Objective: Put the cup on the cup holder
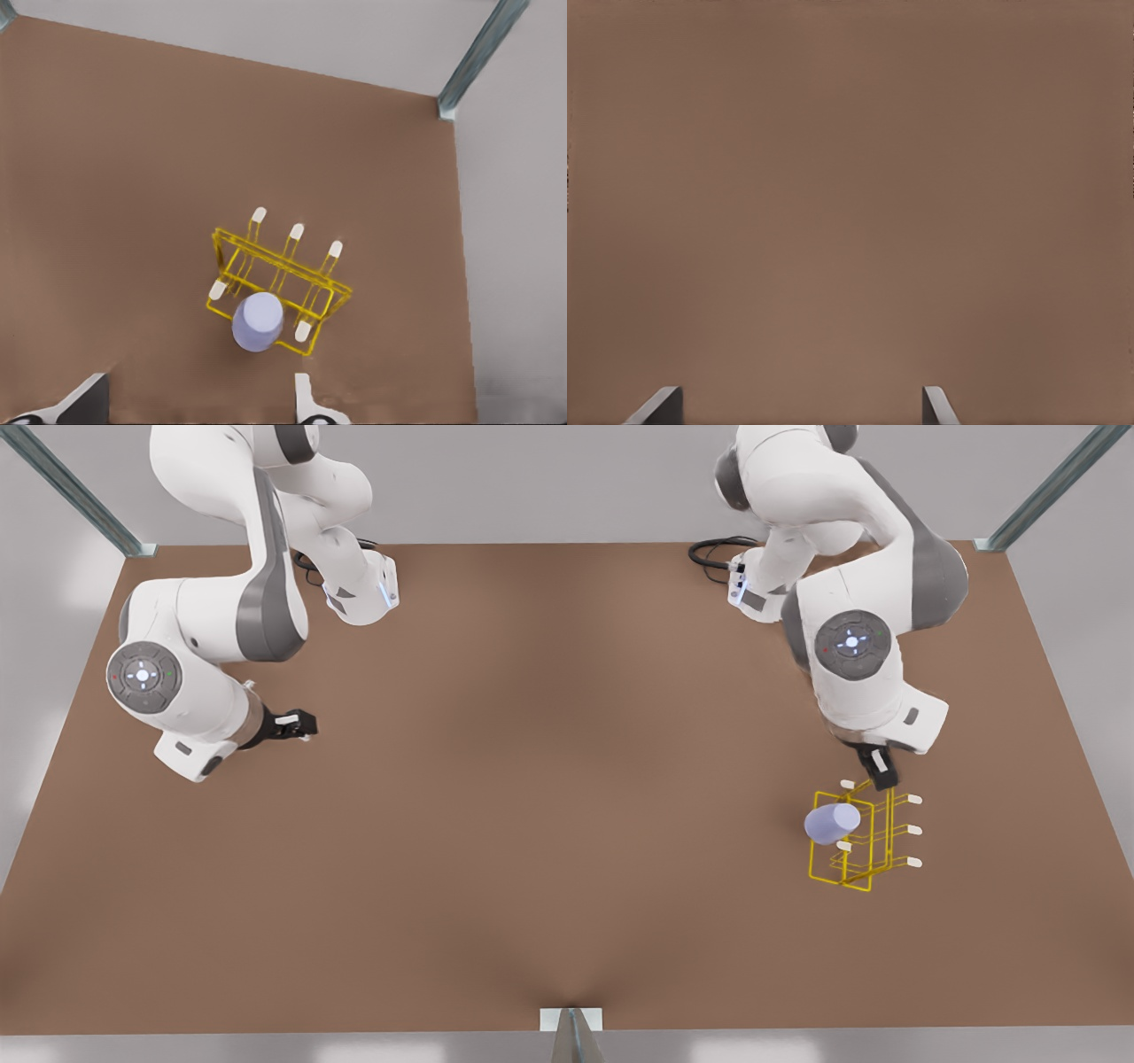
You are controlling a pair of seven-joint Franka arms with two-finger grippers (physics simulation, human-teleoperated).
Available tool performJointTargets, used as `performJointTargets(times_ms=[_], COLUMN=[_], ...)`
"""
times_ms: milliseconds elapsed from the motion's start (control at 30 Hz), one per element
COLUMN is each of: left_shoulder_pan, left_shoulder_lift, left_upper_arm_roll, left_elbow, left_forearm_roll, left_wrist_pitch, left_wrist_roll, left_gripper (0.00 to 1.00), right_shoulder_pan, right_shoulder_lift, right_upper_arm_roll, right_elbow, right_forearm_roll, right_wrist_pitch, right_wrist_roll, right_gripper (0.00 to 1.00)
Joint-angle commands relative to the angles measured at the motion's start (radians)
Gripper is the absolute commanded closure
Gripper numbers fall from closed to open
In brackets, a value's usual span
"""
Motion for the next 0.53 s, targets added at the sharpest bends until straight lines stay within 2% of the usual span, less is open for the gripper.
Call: performJointTargets(times_ms=[0, 33, 67, 100, 167, 233, 300, 333, 500], left_shoulder_pan=[0.411, 0.684, 0.864, 0.953, 0.987, 0.95, 0.928, 0.896, 0.916], left_shoulder_lift=[-0.207, -0.243, -0.305, -0.353, -0.347, -0.28, -0.283, -0.329, -0.3], left_upper_arm_roll=[-0.63, -0.991, -1.176, -1.252, -1.255, -1.249, -1.247, -1.24, -1.235], left_elbow=[0.077, 0.074, 0.001, -0.098, -0.077, 0.055, 0.013, -0.093, -0.063], left_forearm_roll=[0.166, 0.251, 0.256, 0.236, 0.237, 0.227, 0.132, 0.132, 0.138], left_wrist_pitch=[-0.327, -0.315, -0.209, -0.095, -0.228, -0.373, -0.298, -0.137, -0.199], left_wrist_roll=[1.496, 1.467, 1.418, 1.338, 1.551, 1.525, 1.388, 1.375, 1.381], left_gripper=[0.0, 0.0, 0.0, 0.0, 0.0, 0.0, 0.0, 0.0, 0.0], right_shoulder_pan=[-0.006, -0.004, -0.004, -0.004, -0.004, -0.004, -0.004, -0.004, -0.004], right_shoulder_lift=[-0.002, -0.002, -0.002, -0.001, -0.002, -0.002, -0.002, -0.002, -0.002], right_upper_arm_roll=[0.0, 0.0, 0.0, 0.0, -0.002, -0.001, -0.002, -0.002, -0.002], right_elbow=[0.001, 0.001, 0.001, 0.001, 0.001, 0.001, 0.001, 0.001, 0.001], right_forearm_roll=[0.001, 0.003, 0.004, 0.004, 0.003, 0.003, 0.003, 0.003, 0.003], right_wrist_pitch=[0.006, 0.006, 0.006, 0.006, 0.006, 0.004, 0.004, 0.004, 0.004], right_wrist_roll=[-0.012, -0.012, -0.013, -0.013, -0.013, -0.013, -0.015, -0.015, -0.017], right_gripper=[0.0, 0.0, 0.0, 0.0, 0.0, 0.0, 0.0, 0.0, 0.0])
